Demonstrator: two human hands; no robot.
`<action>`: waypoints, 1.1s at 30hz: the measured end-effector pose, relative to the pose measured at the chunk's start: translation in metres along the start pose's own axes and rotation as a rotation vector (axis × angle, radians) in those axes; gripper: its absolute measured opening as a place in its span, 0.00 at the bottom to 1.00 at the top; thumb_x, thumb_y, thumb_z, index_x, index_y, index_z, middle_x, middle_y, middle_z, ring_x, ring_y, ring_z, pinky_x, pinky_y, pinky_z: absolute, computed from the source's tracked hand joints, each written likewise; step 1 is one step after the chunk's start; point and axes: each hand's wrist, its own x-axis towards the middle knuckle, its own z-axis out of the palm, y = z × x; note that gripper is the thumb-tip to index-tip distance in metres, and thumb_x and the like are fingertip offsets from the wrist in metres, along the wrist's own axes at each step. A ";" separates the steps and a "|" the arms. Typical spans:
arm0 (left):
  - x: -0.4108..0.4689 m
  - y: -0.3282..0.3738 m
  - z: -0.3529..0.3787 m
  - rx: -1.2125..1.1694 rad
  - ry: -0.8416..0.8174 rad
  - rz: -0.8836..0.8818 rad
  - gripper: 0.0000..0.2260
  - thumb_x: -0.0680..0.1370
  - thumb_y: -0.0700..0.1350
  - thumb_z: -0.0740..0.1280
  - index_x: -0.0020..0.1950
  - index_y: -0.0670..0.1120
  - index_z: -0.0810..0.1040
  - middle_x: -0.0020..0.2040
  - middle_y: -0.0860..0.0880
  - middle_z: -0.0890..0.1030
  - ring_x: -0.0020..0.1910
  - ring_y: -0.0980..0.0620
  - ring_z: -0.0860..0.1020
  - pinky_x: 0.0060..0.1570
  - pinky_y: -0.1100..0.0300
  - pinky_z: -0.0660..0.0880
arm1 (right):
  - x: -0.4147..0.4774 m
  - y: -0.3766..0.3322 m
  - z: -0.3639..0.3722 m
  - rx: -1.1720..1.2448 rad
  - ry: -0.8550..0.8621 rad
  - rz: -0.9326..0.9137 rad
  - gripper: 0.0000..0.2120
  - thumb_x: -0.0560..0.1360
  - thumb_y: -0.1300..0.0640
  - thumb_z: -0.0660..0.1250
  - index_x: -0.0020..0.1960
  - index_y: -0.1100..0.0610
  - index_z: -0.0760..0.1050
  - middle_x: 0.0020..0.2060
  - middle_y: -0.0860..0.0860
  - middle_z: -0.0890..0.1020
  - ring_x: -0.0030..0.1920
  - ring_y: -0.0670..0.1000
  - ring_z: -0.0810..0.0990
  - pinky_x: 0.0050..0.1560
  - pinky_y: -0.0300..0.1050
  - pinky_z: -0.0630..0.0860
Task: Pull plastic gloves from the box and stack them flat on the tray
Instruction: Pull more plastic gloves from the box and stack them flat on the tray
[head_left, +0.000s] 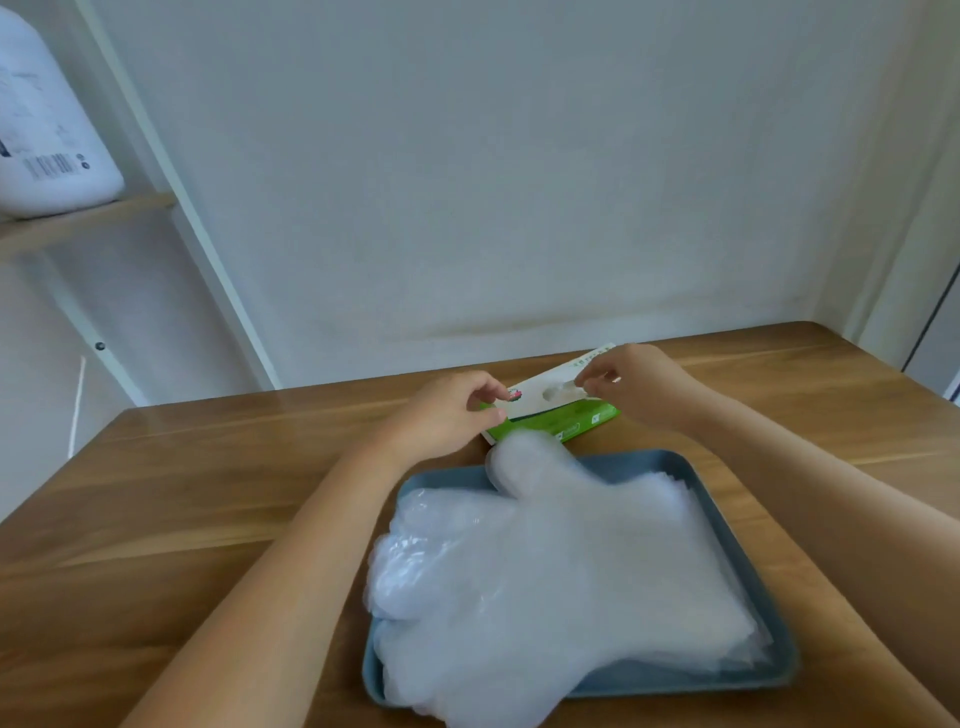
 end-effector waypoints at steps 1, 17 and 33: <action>0.006 -0.004 0.004 0.001 -0.009 -0.007 0.08 0.77 0.47 0.68 0.52 0.60 0.76 0.59 0.55 0.79 0.57 0.56 0.76 0.62 0.57 0.71 | 0.009 0.002 0.006 -0.005 0.001 0.019 0.10 0.78 0.55 0.63 0.48 0.56 0.82 0.43 0.51 0.83 0.46 0.52 0.78 0.42 0.43 0.71; 0.018 -0.033 0.036 -0.056 -0.149 -0.023 0.21 0.81 0.52 0.62 0.74 0.60 0.65 0.76 0.53 0.60 0.74 0.55 0.59 0.67 0.68 0.54 | 0.032 0.010 0.037 -0.004 -0.111 -0.038 0.07 0.77 0.55 0.65 0.44 0.56 0.79 0.38 0.45 0.79 0.41 0.46 0.75 0.36 0.35 0.66; 0.018 -0.036 0.036 -0.069 -0.149 -0.010 0.21 0.80 0.51 0.63 0.73 0.61 0.65 0.74 0.55 0.62 0.72 0.59 0.61 0.67 0.68 0.56 | 0.032 0.031 0.021 1.278 0.290 0.399 0.13 0.82 0.61 0.55 0.46 0.66 0.74 0.42 0.59 0.81 0.42 0.52 0.82 0.48 0.43 0.79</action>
